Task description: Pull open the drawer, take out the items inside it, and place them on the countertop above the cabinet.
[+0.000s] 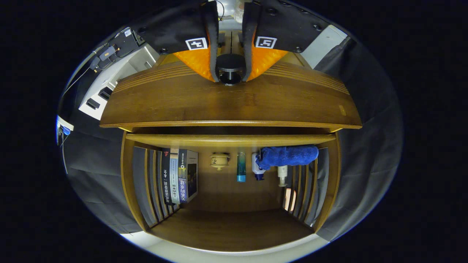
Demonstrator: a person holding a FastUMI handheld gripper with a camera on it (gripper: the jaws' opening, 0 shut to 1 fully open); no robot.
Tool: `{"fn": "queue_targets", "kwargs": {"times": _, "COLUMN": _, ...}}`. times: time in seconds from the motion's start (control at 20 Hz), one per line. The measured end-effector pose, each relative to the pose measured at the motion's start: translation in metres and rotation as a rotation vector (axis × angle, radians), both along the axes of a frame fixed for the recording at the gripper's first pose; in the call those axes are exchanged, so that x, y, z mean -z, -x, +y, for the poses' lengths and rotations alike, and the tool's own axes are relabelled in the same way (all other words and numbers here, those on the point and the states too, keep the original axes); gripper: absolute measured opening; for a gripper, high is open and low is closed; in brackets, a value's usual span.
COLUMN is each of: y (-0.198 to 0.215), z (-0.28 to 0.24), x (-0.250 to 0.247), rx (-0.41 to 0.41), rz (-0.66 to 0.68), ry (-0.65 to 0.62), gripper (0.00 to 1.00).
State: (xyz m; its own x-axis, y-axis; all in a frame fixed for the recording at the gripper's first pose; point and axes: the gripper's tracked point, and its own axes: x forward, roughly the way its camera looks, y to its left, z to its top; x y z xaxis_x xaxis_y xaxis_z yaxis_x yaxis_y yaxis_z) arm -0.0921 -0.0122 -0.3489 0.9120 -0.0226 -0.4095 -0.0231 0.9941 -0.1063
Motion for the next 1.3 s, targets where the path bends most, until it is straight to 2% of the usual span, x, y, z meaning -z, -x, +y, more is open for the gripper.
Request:
{"fn": "queue_targets", "kwargs": {"times": 0.35, "y": 0.046, "z": 0.001, "x": -0.002, "rx": -0.006, "rz": -0.002, "ry": 0.007, "gripper": 0.34}}
{"fn": "queue_targets", "kwargs": {"times": 0.7, "y": 0.07, "z": 0.001, "x": -0.002, "rx": -0.016, "rz": -0.003, "ry": 0.018, "gripper": 0.34}}
{"fn": "queue_targets", "kwargs": {"times": 0.8, "y": 0.073, "z": -0.001, "x": -0.004, "rx": 0.005, "rz": -0.021, "ry": 0.008, "gripper": 0.25}}
{"fn": "queue_targets", "kwargs": {"times": 1.3, "y": 0.102, "z": 0.003, "x": -0.003, "rx": -0.006, "rz": -0.014, "ry": 0.011, "gripper": 0.25}}
